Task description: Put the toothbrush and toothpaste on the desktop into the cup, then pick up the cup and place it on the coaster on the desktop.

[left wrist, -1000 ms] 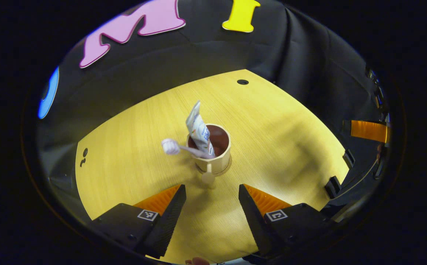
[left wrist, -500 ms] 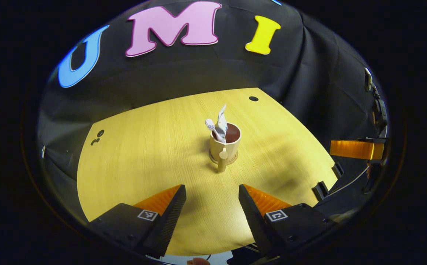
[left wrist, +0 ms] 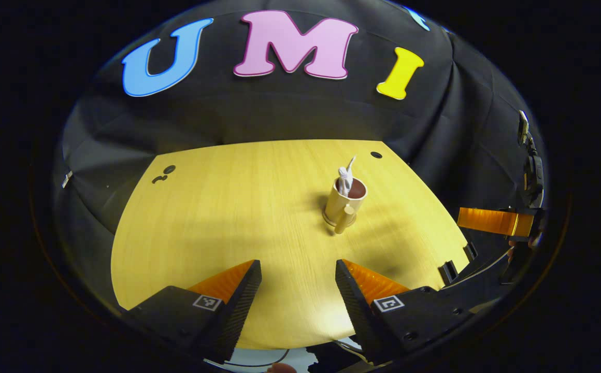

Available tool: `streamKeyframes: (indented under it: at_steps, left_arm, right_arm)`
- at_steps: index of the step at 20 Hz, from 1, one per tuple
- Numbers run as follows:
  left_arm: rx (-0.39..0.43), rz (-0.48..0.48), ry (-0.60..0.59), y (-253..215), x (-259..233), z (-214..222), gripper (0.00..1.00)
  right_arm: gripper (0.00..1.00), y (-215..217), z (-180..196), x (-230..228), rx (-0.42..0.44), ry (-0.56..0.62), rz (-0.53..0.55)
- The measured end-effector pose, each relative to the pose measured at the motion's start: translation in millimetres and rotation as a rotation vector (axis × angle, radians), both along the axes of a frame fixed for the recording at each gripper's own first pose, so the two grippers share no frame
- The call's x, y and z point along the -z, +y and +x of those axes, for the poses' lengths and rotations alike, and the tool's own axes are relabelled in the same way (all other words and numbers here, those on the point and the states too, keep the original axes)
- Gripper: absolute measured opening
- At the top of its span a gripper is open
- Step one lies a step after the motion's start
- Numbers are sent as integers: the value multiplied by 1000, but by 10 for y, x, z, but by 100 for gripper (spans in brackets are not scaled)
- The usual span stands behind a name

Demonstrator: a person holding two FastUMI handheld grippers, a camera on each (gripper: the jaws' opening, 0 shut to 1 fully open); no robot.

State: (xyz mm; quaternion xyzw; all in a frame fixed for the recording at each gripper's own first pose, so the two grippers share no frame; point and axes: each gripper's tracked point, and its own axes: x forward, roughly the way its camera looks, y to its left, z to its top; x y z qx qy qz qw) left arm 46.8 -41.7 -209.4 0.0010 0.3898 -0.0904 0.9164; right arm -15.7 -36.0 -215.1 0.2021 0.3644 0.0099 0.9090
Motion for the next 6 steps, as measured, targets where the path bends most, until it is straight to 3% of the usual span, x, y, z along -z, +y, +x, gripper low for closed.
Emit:
streamKeyframes:
  at_steps: [6]
  left_arm:
    - [-33, -2, -13, 277, -49, -139, 90]
  right_arm:
    - [96, 248, 1, 37, -21, 14, -13]
